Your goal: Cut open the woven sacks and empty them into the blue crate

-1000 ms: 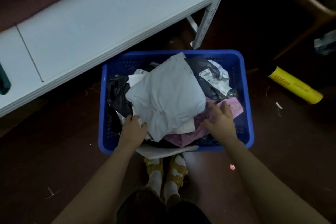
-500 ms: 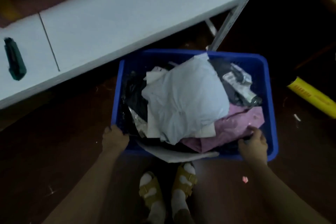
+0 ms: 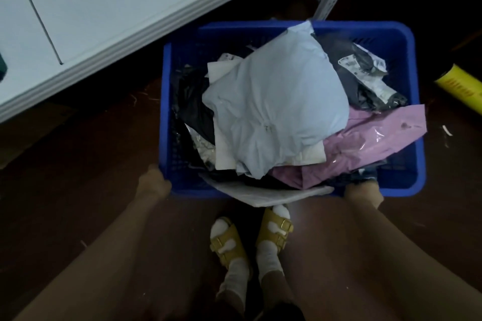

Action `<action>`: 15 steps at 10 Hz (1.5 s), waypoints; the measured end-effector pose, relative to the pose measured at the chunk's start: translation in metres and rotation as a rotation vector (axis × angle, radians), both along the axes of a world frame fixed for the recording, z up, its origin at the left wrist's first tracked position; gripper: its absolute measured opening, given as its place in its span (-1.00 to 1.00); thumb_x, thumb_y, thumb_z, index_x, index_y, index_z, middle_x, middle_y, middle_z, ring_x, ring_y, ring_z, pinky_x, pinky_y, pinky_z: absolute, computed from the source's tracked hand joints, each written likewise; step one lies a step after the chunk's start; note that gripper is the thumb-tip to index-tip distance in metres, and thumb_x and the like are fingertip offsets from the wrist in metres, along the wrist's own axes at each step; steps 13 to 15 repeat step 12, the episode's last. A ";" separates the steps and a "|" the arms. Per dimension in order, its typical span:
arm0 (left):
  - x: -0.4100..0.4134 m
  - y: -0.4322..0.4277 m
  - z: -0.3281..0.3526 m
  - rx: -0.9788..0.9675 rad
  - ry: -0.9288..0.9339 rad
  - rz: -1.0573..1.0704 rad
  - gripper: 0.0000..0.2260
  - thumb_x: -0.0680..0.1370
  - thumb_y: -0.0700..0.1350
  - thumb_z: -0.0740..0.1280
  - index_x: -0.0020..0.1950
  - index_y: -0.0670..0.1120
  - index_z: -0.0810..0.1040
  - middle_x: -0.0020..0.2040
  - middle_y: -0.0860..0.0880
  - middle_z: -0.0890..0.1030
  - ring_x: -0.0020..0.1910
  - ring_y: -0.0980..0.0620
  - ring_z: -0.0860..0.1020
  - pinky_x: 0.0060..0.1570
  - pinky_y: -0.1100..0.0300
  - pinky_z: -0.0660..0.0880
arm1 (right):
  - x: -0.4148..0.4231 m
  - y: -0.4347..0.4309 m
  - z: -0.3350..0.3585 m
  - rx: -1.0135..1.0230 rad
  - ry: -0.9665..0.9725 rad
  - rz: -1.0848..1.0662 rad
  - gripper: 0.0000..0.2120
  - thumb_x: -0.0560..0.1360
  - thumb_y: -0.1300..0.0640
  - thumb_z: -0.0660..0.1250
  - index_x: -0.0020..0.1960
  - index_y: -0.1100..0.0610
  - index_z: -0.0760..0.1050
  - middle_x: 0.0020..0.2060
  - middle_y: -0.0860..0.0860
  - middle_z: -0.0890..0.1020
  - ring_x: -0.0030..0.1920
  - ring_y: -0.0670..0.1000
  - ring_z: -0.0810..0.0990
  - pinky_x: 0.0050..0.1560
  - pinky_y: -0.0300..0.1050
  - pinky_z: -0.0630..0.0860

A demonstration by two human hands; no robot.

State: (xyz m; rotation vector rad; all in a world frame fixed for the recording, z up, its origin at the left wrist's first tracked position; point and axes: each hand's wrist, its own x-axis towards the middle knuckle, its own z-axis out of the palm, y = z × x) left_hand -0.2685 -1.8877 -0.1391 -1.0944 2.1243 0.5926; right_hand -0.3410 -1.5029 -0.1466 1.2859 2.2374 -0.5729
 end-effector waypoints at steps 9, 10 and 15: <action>0.049 0.051 0.048 0.128 -0.066 0.157 -0.56 0.58 -0.14 0.21 0.40 -0.32 0.27 0.29 -0.29 0.44 0.16 -0.21 0.50 -0.12 0.15 0.44 | -0.031 -0.039 0.062 -0.257 0.084 0.601 -0.65 0.50 0.33 0.26 0.23 0.46 0.33 0.20 0.35 0.46 0.22 0.29 0.43 0.13 0.00 0.33; 0.053 0.053 0.060 0.094 -0.012 0.183 -0.60 0.56 -0.16 0.21 0.35 -0.31 0.33 0.25 -0.30 0.46 0.14 -0.22 0.50 -0.16 0.14 0.41 | -0.029 -0.043 0.074 -0.286 0.103 0.649 -0.64 0.48 0.32 0.28 0.21 0.47 0.35 0.21 0.35 0.45 0.22 0.28 0.43 0.12 -0.03 0.34; 0.062 0.079 0.110 0.045 0.053 0.293 -0.68 0.52 -0.15 0.23 0.16 -0.35 0.45 0.16 -0.32 0.50 0.10 -0.28 0.50 -0.13 0.05 0.43 | -0.028 -0.034 0.142 -0.421 0.178 0.803 -0.63 0.51 0.31 0.26 0.26 0.47 0.35 0.23 0.32 0.44 0.22 0.25 0.44 0.08 -0.16 0.33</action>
